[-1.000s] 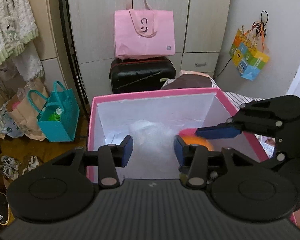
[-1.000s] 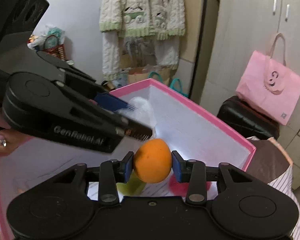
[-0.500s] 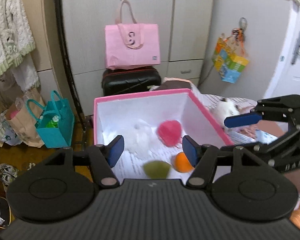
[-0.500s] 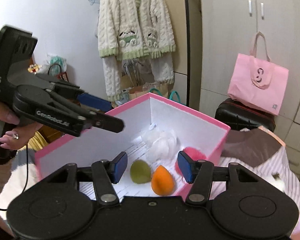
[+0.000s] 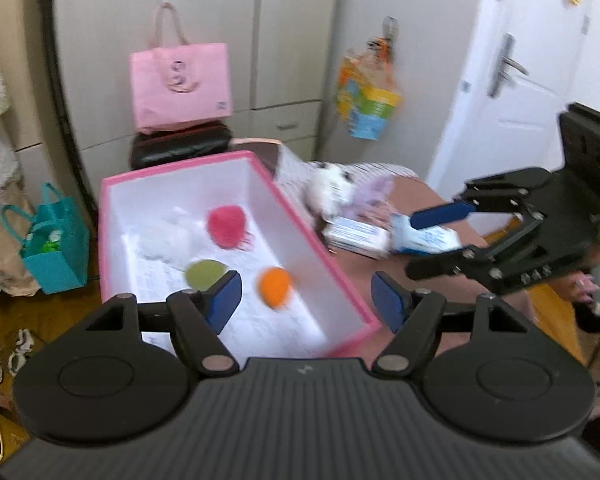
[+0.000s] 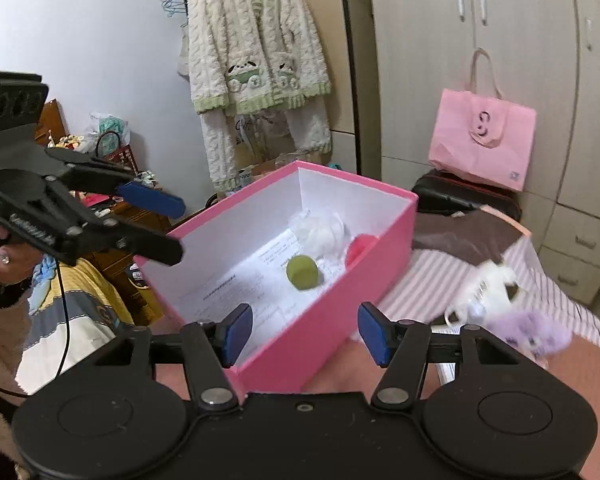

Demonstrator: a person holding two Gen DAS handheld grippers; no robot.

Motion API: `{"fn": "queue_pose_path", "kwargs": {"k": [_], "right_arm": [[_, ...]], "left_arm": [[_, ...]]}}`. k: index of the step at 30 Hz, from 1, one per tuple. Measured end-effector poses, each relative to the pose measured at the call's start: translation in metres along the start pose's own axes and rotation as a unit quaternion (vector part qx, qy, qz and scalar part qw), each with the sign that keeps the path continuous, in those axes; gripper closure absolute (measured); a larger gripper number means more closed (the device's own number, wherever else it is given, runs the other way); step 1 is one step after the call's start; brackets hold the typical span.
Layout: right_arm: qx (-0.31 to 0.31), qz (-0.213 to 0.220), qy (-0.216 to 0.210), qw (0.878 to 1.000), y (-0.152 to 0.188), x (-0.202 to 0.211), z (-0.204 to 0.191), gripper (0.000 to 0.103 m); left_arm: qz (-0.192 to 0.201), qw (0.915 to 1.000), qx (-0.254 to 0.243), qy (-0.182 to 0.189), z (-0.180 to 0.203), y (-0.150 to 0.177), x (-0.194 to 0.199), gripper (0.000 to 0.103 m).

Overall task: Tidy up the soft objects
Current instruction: 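Move both grippers back to the blue-and-white wet-wipes pack on the table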

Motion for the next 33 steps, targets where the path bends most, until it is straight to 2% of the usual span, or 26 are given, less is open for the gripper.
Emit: {"fn": "queue_pose_path", "kwargs": {"k": [8, 14, 20, 25, 30, 33], "right_arm": [[-0.021, -0.007, 0.013, 1.0, 0.038, 0.038, 0.017, 0.034], [-0.028, -0.007, 0.03, 0.999, 0.062, 0.057, 0.037, 0.031], [-0.052, -0.002, 0.053, 0.997, 0.082, 0.064, 0.068, 0.03], [-0.078, 0.025, 0.084, 0.993, 0.095, 0.064, 0.095, 0.03], [-0.085, 0.041, 0.123, 0.988, 0.107, 0.059, 0.124, 0.03], [-0.09, 0.059, 0.135, 0.985, 0.112, 0.053, 0.139, 0.03]], "left_arm": [[-0.012, 0.9983, -0.055, 0.013, 0.061, -0.002, 0.002, 0.028], [-0.025, 0.9955, -0.084, 0.034, 0.101, -0.003, -0.014, 0.027], [-0.042, 0.9931, -0.08, 0.074, 0.127, -0.012, -0.047, 0.027], [-0.031, 0.994, -0.049, 0.093, 0.137, -0.019, -0.082, 0.027], [-0.016, 0.9961, -0.047, 0.073, 0.147, -0.028, -0.116, 0.031], [-0.012, 0.9979, -0.053, 0.034, 0.152, -0.036, -0.137, 0.031]]}}
Point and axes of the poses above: each gripper's, at about its wrist camera, not at the fingertips, and x roughly against the way its jaws point, z to its right, y to its underside, the point moved 5 cm from there along -x, roughly the way its jaws point, and after that the axes turned 14 degrees about -x, right-handed, at the moved point
